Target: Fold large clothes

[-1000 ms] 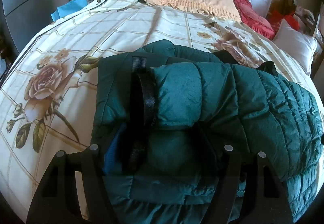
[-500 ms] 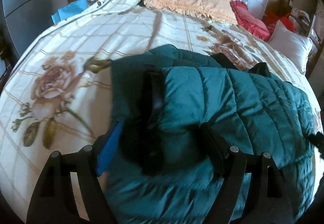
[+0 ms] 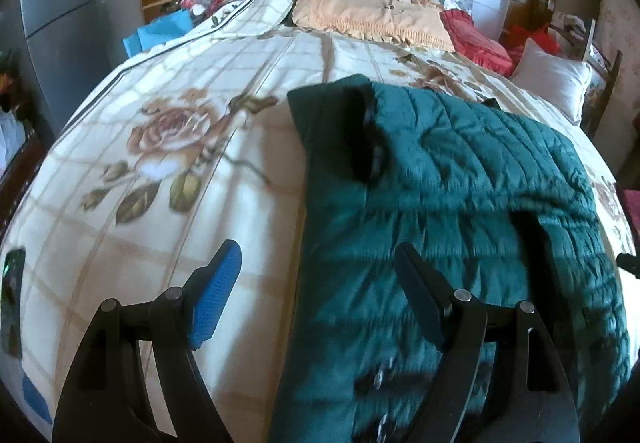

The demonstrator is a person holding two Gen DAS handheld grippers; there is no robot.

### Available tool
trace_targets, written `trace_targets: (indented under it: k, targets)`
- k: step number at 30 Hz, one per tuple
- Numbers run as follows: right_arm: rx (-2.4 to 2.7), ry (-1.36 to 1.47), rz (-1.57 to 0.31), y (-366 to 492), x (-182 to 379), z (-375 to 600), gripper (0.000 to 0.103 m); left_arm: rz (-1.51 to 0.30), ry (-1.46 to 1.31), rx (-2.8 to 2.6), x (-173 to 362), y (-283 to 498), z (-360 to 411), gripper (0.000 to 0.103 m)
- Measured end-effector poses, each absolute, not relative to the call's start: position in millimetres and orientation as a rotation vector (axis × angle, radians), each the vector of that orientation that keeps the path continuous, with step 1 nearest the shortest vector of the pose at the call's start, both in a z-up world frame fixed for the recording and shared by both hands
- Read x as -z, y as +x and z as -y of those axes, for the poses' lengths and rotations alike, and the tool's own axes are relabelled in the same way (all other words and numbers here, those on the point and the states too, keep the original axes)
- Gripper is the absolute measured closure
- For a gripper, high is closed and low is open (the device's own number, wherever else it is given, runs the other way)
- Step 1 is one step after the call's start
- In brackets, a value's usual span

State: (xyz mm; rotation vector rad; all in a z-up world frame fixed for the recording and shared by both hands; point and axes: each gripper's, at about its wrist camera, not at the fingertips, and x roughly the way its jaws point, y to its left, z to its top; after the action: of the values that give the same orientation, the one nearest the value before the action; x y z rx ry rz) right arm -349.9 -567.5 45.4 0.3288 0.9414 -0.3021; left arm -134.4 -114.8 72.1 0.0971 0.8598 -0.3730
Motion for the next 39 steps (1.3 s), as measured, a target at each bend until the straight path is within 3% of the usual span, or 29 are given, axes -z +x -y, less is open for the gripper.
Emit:
trace_targets:
  k: [20,39]
  targets:
    - [0.222,0.406,-1.049,-449.8,-20.7,547.3,0.021,-0.972,0.107,0.423,-51.5,-206.0,63.9,0.024]
    - [0.027,0.474,-1.105,-466.0,-4.2,520.2,0.018,-1.181,-0.094,0.500,-21.8,-234.4,24.2,0.024]
